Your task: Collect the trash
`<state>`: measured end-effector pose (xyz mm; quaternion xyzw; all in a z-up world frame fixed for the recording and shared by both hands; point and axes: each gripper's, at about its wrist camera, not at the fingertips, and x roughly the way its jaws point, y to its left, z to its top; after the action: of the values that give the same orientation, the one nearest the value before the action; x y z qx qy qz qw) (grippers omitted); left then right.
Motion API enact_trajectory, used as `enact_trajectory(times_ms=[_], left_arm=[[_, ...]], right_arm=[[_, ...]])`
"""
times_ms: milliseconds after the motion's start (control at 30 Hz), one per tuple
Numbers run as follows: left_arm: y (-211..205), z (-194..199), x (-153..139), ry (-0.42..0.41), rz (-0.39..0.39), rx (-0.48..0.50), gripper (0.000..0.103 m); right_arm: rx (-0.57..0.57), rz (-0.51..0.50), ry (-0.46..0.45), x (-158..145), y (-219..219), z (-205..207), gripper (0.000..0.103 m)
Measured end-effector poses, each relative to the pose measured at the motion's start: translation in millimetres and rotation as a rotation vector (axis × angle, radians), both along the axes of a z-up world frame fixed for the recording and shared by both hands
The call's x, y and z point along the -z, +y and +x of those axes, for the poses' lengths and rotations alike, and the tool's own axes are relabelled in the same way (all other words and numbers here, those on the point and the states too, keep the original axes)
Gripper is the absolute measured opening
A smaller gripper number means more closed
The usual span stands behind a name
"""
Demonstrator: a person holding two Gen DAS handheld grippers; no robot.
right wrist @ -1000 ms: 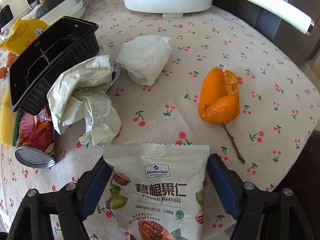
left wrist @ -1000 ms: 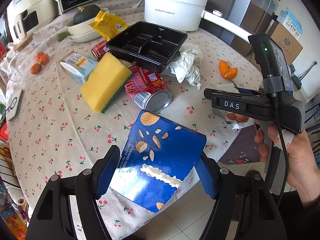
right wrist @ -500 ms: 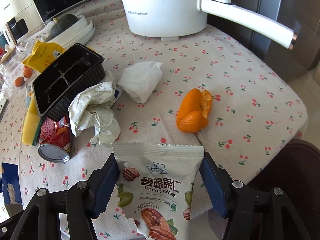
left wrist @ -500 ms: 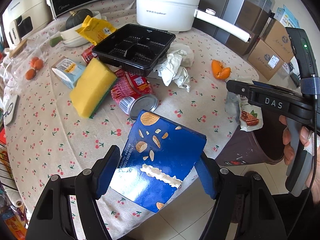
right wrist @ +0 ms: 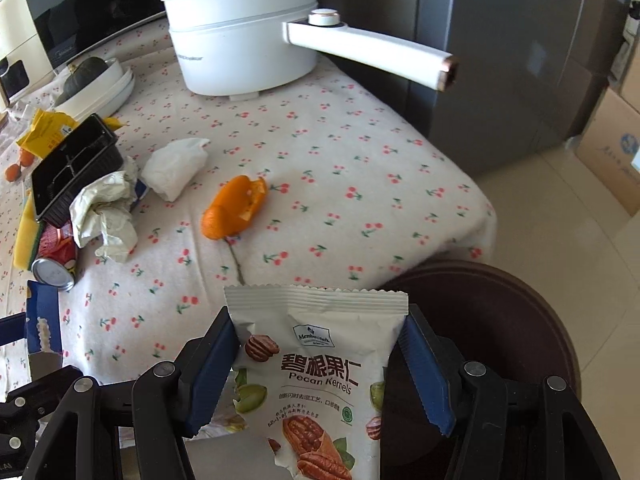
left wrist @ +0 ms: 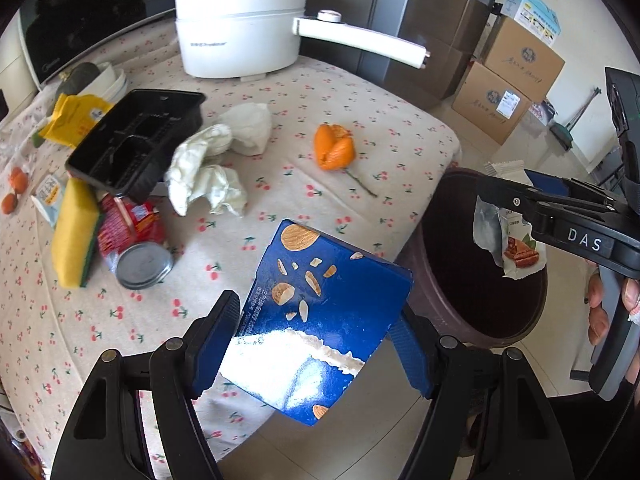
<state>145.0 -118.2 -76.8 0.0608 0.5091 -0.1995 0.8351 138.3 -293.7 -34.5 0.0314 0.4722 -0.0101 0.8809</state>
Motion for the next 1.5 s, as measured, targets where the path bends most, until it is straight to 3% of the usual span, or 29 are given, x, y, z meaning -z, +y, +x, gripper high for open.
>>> enact_trajectory(times_ms=[400, 700, 867, 967, 1033, 1100, 1500], left_arm=[[-101.7, -7.5, 10.6, 0.009, -0.058, 0.152, 0.076], [-139.6, -5.0, 23.9, -0.005, -0.129, 0.220, 0.076], [-146.0, -2.2, 27.4, 0.000, -0.213, 0.240, 0.077], [-146.1, -0.4, 28.7, -0.001, -0.192, 0.234, 0.079], [-143.0, 1.3, 28.5, 0.003, -0.172, 0.222, 0.090], [-138.4, 1.5, 25.9, -0.011, -0.153, 0.216, 0.093], [-80.5, -1.3, 10.1, -0.064, -0.055, 0.145, 0.099]], right_arm=[[0.130, -0.004, 0.046, 13.1, -97.6, -41.4, 0.069], [0.169, 0.011, 0.044, 11.2, -133.0, -58.1, 0.069], [0.174, 0.015, 0.037, 9.1, -136.2, -61.3, 0.069], [0.184, 0.017, 0.034, 8.0, -138.3, -63.3, 0.069], [0.188, 0.017, 0.034, 7.8, -139.8, -64.9, 0.069], [0.190, 0.012, 0.036, 8.3, -141.6, -66.1, 0.069], [0.169, 0.001, 0.041, 8.6, -129.9, -61.4, 0.069]])
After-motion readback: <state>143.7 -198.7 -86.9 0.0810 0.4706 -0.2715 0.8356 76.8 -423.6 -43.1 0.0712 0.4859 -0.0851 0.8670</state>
